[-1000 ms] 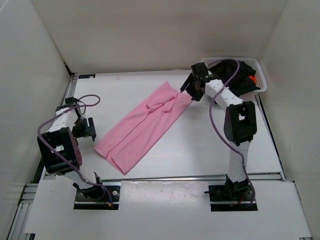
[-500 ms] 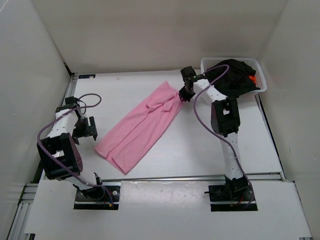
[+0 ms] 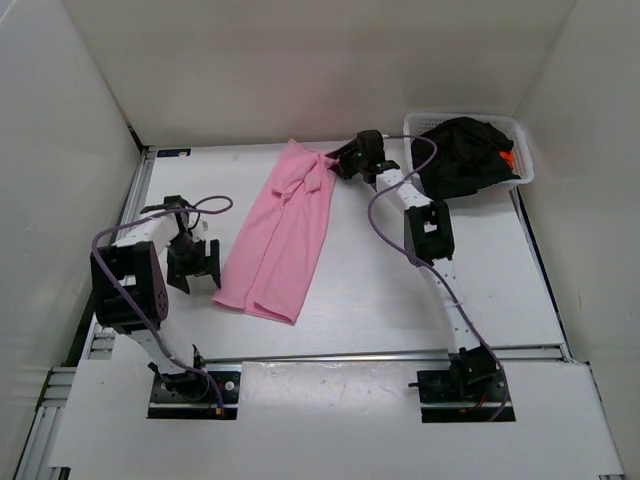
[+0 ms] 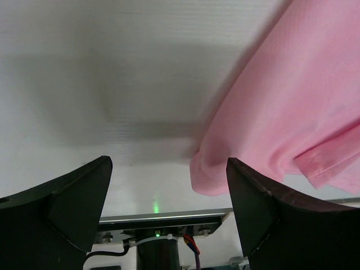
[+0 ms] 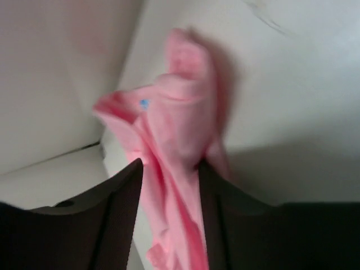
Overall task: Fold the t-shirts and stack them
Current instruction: Rotate the tshirt 90 degrees
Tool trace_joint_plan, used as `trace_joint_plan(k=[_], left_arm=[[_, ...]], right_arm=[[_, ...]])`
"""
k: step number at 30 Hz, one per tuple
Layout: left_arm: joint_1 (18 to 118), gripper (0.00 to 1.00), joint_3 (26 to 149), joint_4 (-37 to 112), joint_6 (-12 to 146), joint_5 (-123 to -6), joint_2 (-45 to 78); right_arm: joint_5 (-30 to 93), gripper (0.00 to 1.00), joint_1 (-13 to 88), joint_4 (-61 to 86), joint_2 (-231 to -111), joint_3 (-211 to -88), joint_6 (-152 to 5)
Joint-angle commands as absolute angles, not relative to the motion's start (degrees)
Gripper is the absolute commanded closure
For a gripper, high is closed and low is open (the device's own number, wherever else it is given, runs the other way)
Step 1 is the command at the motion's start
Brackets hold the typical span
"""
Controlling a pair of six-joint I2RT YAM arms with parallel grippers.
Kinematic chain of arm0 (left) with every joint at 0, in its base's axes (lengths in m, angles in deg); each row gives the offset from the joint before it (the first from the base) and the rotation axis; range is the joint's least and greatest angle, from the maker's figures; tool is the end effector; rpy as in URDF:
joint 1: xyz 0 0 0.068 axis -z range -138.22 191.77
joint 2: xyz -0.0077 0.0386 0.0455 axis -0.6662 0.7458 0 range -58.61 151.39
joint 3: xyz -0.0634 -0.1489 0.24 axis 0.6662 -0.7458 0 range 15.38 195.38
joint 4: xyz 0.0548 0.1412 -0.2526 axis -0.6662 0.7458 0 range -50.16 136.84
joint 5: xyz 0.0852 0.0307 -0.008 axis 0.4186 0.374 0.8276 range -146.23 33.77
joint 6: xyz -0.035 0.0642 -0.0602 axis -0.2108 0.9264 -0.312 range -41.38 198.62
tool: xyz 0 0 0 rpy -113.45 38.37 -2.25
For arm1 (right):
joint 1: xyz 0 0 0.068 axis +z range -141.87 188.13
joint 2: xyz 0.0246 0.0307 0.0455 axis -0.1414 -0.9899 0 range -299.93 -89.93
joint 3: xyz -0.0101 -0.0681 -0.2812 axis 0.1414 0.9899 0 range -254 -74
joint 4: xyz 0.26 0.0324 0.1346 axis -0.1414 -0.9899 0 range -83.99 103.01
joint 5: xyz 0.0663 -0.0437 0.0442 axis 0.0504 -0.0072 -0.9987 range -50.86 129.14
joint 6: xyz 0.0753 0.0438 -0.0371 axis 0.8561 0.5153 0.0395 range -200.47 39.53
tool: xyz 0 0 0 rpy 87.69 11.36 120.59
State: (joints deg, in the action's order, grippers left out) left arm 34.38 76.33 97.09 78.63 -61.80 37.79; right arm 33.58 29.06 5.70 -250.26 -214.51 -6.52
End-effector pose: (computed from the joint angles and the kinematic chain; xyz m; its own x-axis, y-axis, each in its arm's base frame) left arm 0.3053 0.0313 0.1204 -0.9906 -0.1284 0.0470 -0.1325 0.9864 -0.0969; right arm 0.6604 0.2614 0.0971 -0.5368 0.8188 -0.2035 0.2888 0.4050 0.8675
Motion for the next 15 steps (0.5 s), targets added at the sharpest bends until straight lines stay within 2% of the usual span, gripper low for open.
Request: trace_joint_plan(k=[1,4,6,8,10,13,15], left_arm=[[35.1,0.06,78.4,97.85,78.62,-65.81,38.07],[35.1,0.05,77.79,97.24,78.62,-65.2,38.07],[35.1,0.05,77.26,97.23,78.62,-64.67,36.5],[35.1,0.05,77.26,97.23,78.62,-64.67,33.34],[33.26,0.05,77.26,97.23,78.62,-65.37,28.16],[29.13,0.02,76.73,96.71,78.62,-65.9,18.94],[27.81,0.01,75.33,96.18,78.62,-64.76,12.45]], right_arm=[[29.05,0.28,26.32,12.24,-251.04,-217.52,-7.94],[25.53,0.02,26.32,5.75,-240.7,-208.6,-23.31],[25.52,0.0,26.32,-2.34,-229.19,-199.99,-31.49],[27.7,0.0,27.98,-8.65,-217.24,-185.84,-37.72],[33.84,0.0,31.31,-11.58,-205.93,-172.61,-41.78],[45.85,0.0,37.89,-16.42,-193.26,-158.09,-46.63],[49.15,0.0,41.33,-17.66,-185.87,-151.73,-46.03]])
